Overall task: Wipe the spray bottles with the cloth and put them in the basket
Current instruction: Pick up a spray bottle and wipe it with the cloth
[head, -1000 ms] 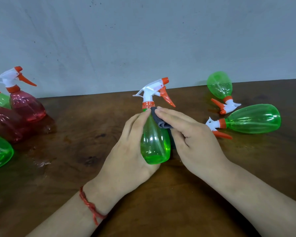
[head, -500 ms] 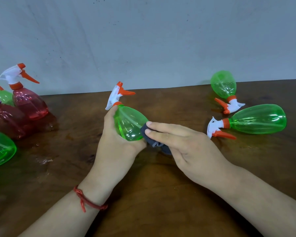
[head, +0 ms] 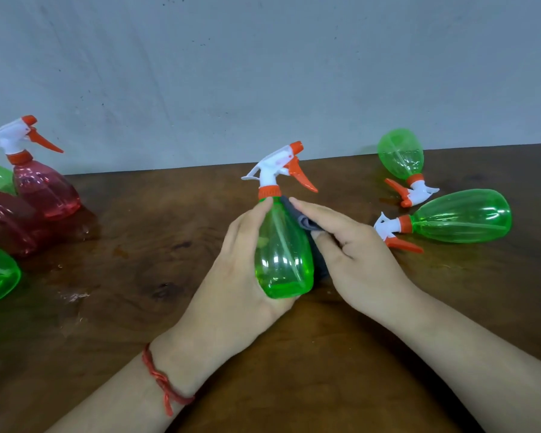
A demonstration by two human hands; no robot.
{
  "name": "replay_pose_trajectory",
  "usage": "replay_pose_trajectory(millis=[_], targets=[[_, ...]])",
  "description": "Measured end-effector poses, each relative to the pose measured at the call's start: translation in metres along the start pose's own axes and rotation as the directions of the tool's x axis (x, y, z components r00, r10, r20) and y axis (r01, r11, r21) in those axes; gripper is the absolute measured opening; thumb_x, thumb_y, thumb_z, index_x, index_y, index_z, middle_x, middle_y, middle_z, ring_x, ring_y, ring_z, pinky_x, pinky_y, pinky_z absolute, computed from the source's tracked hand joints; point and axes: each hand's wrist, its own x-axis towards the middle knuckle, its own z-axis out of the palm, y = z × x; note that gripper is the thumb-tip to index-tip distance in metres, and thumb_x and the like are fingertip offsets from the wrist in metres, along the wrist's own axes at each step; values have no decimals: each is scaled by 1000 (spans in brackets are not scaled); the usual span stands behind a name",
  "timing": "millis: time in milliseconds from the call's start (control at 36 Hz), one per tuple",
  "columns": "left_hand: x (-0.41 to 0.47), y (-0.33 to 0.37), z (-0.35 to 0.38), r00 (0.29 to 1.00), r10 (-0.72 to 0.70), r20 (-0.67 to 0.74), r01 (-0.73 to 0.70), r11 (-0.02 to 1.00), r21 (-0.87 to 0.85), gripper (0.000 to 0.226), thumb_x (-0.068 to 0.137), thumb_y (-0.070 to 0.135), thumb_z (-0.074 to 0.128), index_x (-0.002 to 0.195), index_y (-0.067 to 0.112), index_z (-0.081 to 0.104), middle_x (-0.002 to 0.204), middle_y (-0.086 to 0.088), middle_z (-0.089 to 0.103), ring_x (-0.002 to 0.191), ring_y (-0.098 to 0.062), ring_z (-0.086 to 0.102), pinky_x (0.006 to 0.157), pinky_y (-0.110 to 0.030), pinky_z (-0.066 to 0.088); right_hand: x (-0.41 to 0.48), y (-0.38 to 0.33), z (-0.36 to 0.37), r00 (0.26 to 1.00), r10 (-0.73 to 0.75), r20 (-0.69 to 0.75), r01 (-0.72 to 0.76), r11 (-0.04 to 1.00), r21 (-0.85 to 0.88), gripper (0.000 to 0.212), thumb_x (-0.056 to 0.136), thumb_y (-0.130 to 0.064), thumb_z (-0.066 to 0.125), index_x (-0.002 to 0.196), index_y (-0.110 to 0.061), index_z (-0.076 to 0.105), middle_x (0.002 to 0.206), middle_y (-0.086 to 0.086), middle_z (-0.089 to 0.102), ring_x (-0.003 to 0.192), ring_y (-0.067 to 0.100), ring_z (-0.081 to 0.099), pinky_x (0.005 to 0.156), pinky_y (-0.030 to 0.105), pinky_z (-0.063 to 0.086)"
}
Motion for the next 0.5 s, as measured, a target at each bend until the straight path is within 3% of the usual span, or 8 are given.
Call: replay_pose_trajectory(millis=[111,167,306,417,500], targets=[[1,1,-4,999,-7,42,10,998,-70,118,71,31,101,165,34,29,159,21,41,147,-6,47,117,-21,44,3,-1,-2,998,60,10,-61,988,143,53,107,8,45,144,-24,64,143,-19,64,139,-2,53,120,23,38],[2,0,-7,996,-2,88,9,997,-81,120,71,32,101,165,37,27,158,21,42,145,-6,49,116,-21,44,4,-1,-4,998,54,-10,-52,988,148,54,105,11,44,141,-22,67,143,-17,65,139,1,54,120,26,39],[4,-5,-11,988,42,148,-33,997,-64,118,70,30,102,158,51,24,153,26,47,145,-6,49,115,-18,43,1,3,-1,999,-21,-31,23,998,65,54,102,17,45,135,-17,72,144,-12,65,140,4,54,121,30,41],[3,-11,-6,995,16,94,-14,1000,-24,120,70,33,102,165,34,28,158,19,44,149,-11,46,119,-32,46,-1,0,0,995,-100,-17,99,995,-16,56,102,17,45,138,-18,70,147,-11,62,141,4,53,120,31,42],[5,-13,-8,997,-76,10,77,992,-99,121,68,32,102,165,35,29,156,17,48,146,-9,50,118,-37,48,-4,-5,1,981,-187,53,191,977,-90,58,100,17,47,141,-18,68,151,-10,59,142,3,51,119,27,42]])
